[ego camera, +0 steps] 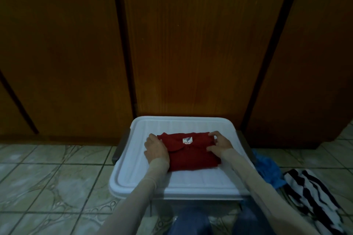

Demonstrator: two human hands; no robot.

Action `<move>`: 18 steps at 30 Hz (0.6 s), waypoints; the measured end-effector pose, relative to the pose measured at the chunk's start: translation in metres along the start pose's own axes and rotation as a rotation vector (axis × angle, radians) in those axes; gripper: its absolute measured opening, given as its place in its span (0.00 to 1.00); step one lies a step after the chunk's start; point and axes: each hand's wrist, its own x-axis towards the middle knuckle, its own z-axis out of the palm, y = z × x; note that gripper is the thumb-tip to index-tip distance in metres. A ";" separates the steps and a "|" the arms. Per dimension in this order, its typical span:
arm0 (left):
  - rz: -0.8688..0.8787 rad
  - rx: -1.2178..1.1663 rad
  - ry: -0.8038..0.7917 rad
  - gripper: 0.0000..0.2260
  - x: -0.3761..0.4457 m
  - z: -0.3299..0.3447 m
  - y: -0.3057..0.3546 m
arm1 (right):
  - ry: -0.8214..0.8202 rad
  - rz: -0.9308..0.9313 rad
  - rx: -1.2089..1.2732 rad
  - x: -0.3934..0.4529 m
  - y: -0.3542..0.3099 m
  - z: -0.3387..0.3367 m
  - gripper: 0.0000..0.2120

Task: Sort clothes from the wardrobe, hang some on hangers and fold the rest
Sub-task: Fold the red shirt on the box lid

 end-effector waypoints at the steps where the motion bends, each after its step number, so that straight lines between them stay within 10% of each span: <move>1: 0.031 0.078 0.042 0.11 0.001 -0.001 0.000 | 0.038 -0.031 -0.058 -0.001 -0.003 0.002 0.21; 5: 0.290 0.259 0.127 0.16 -0.005 -0.009 0.004 | 0.186 -0.085 -0.412 -0.010 -0.015 0.015 0.21; 9: 0.534 0.334 -0.166 0.22 -0.014 0.002 0.003 | 0.108 -0.200 -0.618 -0.008 -0.014 0.047 0.26; 18: 0.509 0.394 -0.410 0.24 -0.002 0.014 -0.009 | -0.077 -0.122 -0.621 0.012 0.006 0.058 0.27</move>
